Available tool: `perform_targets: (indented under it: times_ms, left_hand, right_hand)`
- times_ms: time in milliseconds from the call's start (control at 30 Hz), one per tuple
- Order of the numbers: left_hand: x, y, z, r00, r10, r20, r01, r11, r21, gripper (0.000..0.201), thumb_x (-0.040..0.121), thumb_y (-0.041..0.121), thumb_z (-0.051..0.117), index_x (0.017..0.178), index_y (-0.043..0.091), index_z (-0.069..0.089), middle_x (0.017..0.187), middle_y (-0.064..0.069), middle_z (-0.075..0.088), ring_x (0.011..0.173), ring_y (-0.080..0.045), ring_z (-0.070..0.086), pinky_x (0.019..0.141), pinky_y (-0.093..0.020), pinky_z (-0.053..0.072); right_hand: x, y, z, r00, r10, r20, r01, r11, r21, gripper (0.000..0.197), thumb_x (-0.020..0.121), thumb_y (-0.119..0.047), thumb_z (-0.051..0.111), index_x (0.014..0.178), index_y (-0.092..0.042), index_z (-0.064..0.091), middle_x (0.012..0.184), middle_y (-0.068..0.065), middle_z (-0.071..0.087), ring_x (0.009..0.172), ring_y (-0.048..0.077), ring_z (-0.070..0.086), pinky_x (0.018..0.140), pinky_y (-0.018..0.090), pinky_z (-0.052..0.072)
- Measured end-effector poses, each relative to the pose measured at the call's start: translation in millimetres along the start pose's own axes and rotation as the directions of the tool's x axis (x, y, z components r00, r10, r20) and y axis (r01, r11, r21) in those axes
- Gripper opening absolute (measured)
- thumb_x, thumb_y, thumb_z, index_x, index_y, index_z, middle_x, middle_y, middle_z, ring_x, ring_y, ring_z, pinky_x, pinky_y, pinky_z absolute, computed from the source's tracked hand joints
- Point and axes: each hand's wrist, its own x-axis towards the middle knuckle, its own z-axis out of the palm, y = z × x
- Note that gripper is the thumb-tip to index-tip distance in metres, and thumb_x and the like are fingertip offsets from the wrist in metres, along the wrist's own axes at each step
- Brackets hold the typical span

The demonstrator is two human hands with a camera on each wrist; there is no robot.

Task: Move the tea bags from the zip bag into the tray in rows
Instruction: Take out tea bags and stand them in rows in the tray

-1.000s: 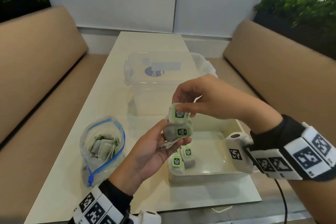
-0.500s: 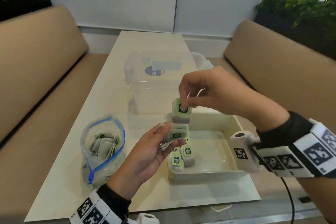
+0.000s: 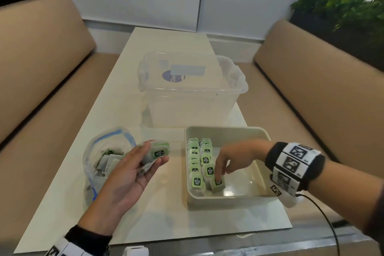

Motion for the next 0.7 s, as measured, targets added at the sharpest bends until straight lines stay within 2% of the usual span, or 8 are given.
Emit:
perform_targets:
  times_ms: [200,367,467,533,600,700]
  left_hand:
    - [-0.1,1.9,-1.4,1.000,0.007,-0.015,-0.007,1.000,-0.004,0.020,0.091,0.015,0.055,0.098,-0.001,0.065,0.083,-0.013,0.074,0.071,-0.026,0.073,0.054,-0.018,0.056]
    - [1.7,1.5,-1.2,1.000,0.001,-0.001,-0.001,1.000,0.003,0.021,0.090,0.015,0.056,0.099,-0.001,0.065,0.085,-0.014,0.074,0.073,-0.027,0.073,0.056,-0.019,0.056]
    - [4.2,0.9,0.8,0.999,-0.029,0.017,0.030,0.999,-0.017,0.025,0.088,0.016,0.057,0.102,-0.003,0.064,0.094,-0.019,0.072,0.077,-0.030,0.073,0.056,-0.020,0.057]
    - [5.4,0.1,3.3,0.997,-0.065,0.032,0.066,0.997,-0.034,0.031,0.084,0.017,0.060,0.106,-0.004,0.061,0.100,-0.022,0.070,0.080,-0.032,0.072,0.058,-0.022,0.058]
    - [5.8,0.4,6.1,0.994,-0.100,0.048,0.103,0.993,-0.057,0.034,0.076,0.017,0.062,0.105,0.000,0.059,0.104,-0.023,0.069,0.082,-0.035,0.072,0.062,-0.024,0.059]
    - [5.4,2.1,10.8,0.988,-0.133,0.081,0.140,0.986,-0.092,0.015,0.080,0.013,0.058,0.094,0.007,0.055,0.102,-0.025,0.068,0.081,-0.038,0.071,0.066,-0.025,0.059]
  right_hand:
    - [13.9,8.1,-6.8,0.998,0.024,-0.062,-0.016,0.991,0.135,0.041,0.087,0.003,0.049,0.118,-0.018,0.065,0.120,0.001,0.065,0.111,0.014,0.059,0.097,0.023,0.044]
    - [12.9,9.6,-7.3,0.998,0.036,-0.057,-0.028,0.990,0.142,0.044,0.086,0.004,0.048,0.121,-0.019,0.064,0.121,0.000,0.064,0.111,0.012,0.058,0.093,0.019,0.042]
    - [12.0,7.3,-5.6,0.997,0.054,-0.049,-0.048,0.992,0.112,0.044,0.087,0.002,0.049,0.121,-0.022,0.063,0.120,-0.002,0.064,0.110,0.009,0.058,0.086,0.018,0.039]
    - [13.3,7.0,-4.5,0.997,0.060,-0.038,-0.057,0.994,0.090,0.045,0.087,0.000,0.049,0.122,-0.024,0.062,0.121,-0.003,0.064,0.112,0.009,0.057,0.088,0.020,0.040]
    - [13.3,6.1,-4.2,0.997,0.074,-0.021,-0.072,0.993,0.090,0.045,0.087,-0.001,0.050,0.122,-0.026,0.061,0.122,-0.004,0.063,0.114,0.009,0.057,0.094,0.024,0.042]
    - [6.3,1.4,-13.1,0.996,0.053,-0.071,-0.047,0.996,0.079,0.040,0.088,-0.010,0.059,0.124,-0.026,0.059,0.125,-0.003,0.062,0.113,0.008,0.057,0.099,0.027,0.042]
